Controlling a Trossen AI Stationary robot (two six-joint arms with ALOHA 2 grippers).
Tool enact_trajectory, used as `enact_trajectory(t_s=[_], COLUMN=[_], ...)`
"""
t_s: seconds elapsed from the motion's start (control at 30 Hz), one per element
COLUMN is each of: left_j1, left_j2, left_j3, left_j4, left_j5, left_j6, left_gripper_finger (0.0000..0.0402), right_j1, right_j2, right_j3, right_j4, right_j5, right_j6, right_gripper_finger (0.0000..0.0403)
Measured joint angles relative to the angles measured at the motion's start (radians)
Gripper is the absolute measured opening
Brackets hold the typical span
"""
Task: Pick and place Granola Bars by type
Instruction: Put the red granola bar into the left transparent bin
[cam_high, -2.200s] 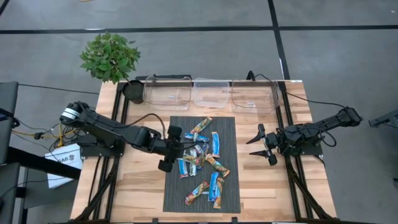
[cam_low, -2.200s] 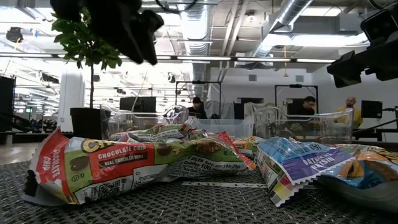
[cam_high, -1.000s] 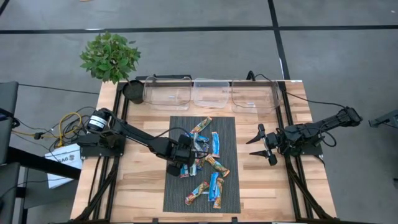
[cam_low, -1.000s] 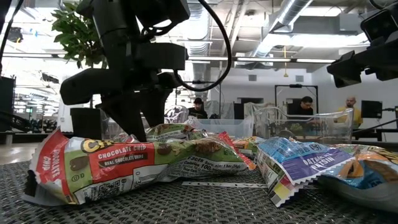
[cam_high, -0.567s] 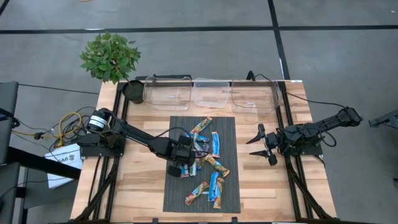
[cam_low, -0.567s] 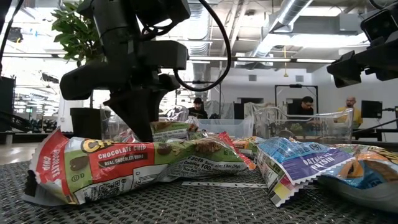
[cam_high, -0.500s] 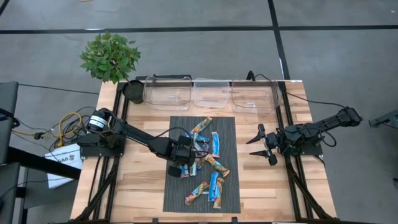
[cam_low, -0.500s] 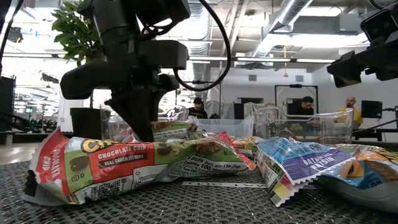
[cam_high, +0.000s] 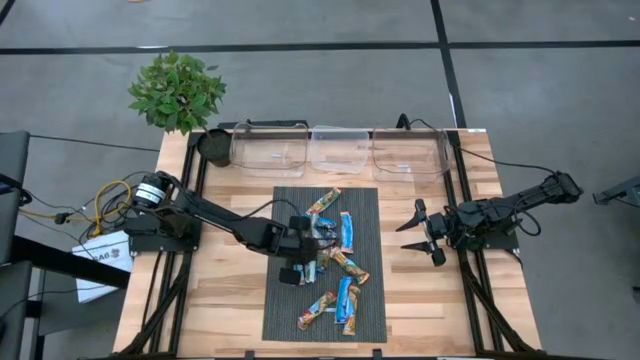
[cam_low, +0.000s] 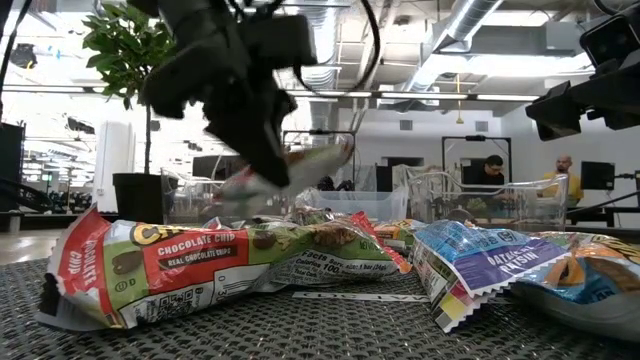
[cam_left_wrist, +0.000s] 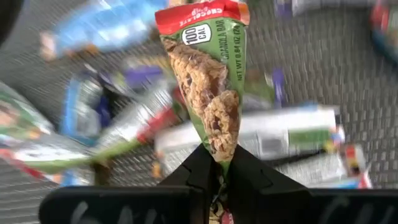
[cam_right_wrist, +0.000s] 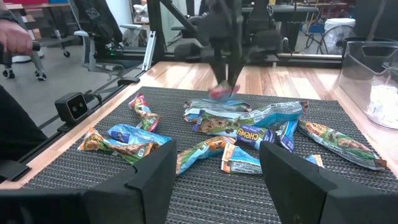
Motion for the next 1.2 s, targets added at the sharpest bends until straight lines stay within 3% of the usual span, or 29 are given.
enact_trajectory(t_s=[0.33, 0.73, 1.0, 1.2], left_j1=[0.057, 0.100, 0.101, 0.101], left_j2=[-0.094, -0.136, -0.135, -0.135], left_j3=[0.000, 0.001, 0.001, 0.001], left_j4=[0.291, 0.722, 0.746, 0.739], left_j5=[-0.130, -0.164, -0.167, -0.272], left_j6=[-0.068, -0.070, -0.096, -0.095], left_gripper_finger=[0.0015, 0.0015, 0.0017, 0.0017], right_j1=[0.000, 0.000, 0.000, 0.000], right_j2=[0.000, 0.000, 0.000, 0.000], right_j3=[0.000, 0.000, 0.000, 0.000], right_j4=[0.001, 0.001, 0.000, 0.001], right_j5=[0.000, 0.000, 0.000, 0.000], right_j6=[0.000, 0.000, 0.000, 0.000], right_gripper_finger=[0.0221, 0.0221, 0.0221, 0.0221])
